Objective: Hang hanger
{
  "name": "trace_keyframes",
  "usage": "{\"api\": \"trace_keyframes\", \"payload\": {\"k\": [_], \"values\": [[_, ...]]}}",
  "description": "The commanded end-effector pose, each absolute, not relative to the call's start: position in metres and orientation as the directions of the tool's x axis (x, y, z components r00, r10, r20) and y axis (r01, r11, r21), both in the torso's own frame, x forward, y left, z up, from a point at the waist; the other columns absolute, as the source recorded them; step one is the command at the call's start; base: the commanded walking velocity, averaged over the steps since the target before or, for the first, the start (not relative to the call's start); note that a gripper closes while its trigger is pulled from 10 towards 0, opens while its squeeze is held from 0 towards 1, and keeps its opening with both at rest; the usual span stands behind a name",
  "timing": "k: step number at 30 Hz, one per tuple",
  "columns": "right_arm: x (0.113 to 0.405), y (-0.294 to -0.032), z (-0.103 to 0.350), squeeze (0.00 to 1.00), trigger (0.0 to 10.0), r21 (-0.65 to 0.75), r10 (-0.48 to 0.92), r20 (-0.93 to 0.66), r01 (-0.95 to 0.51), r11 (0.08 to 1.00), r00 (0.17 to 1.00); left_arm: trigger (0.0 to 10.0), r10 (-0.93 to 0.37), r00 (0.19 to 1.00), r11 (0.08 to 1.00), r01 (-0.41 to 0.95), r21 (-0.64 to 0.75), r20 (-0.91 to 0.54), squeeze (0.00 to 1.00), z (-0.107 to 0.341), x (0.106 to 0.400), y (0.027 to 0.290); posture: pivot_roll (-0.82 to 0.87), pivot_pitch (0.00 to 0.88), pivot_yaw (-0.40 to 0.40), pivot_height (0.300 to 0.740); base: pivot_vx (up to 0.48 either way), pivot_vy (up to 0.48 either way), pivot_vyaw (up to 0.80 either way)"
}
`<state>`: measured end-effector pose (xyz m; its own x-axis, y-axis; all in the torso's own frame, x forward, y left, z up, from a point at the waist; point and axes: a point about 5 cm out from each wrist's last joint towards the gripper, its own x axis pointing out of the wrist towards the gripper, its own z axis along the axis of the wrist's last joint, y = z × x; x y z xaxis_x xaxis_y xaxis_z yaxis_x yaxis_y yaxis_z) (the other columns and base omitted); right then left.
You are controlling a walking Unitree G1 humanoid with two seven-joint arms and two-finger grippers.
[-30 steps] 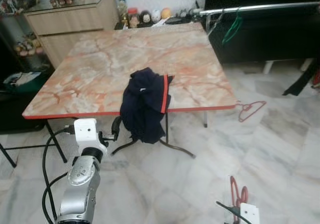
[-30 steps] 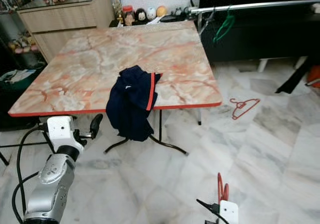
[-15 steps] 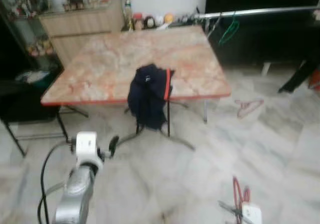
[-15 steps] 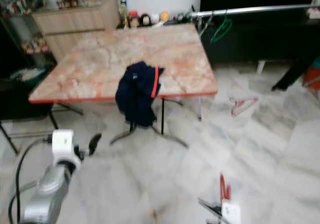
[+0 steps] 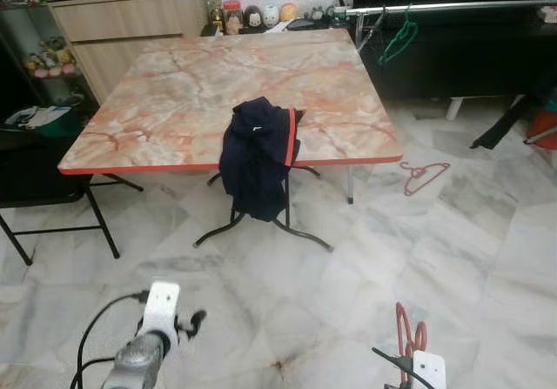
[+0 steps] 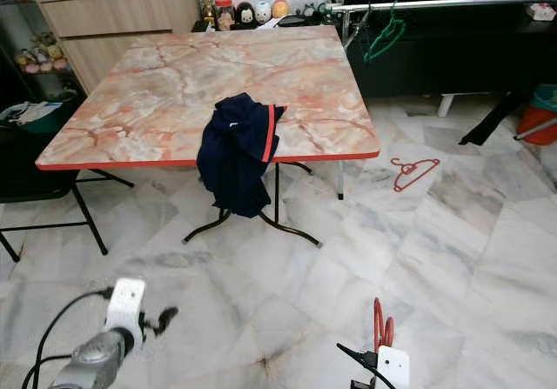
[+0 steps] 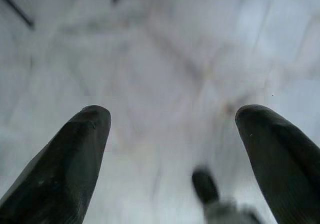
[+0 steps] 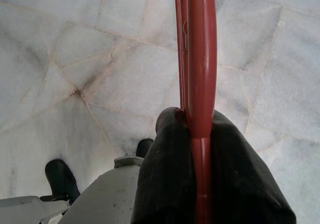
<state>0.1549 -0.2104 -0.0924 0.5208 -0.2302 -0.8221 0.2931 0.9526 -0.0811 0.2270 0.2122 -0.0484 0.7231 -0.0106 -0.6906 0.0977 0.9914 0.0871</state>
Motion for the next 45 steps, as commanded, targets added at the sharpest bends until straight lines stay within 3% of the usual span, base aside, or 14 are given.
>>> {"api": "trace_keyframes", "payload": {"k": [1,7,15,45], "values": [[0.155,-0.209,-0.092,0.00,10.0,-0.076,-0.234,-0.821,0.307,0.949,0.520,10.0,0.036,0.669,0.987,0.090,0.129,-0.742,0.00,-0.058,0.210,0.224,-0.16,0.000,0.055,0.740,0.000,0.000,0.00],[0.155,-0.209,-0.093,0.00,10.0,-0.078,-0.235,-0.822,0.306,0.949,0.519,10.0,0.052,0.626,0.992,0.056,0.111,-0.778,0.00,-0.069,0.194,0.226,-0.16,0.000,0.052,0.740,0.000,0.000,0.00],[0.155,-0.209,-0.092,0.00,10.0,-0.076,-0.233,-0.821,0.305,0.949,0.521,10.0,0.055,0.650,0.991,0.058,0.121,-0.758,0.00,-0.065,0.205,0.219,-0.16,0.000,0.058,0.740,0.000,0.000,0.00],[0.157,-0.208,-0.092,0.00,10.0,-0.076,-0.242,-0.818,0.319,0.945,0.522,10.0,0.038,0.634,0.988,0.093,0.124,-0.772,0.00,-0.070,0.198,0.214,-0.18,0.000,0.078,0.740,0.000,-0.343,0.00]]}}
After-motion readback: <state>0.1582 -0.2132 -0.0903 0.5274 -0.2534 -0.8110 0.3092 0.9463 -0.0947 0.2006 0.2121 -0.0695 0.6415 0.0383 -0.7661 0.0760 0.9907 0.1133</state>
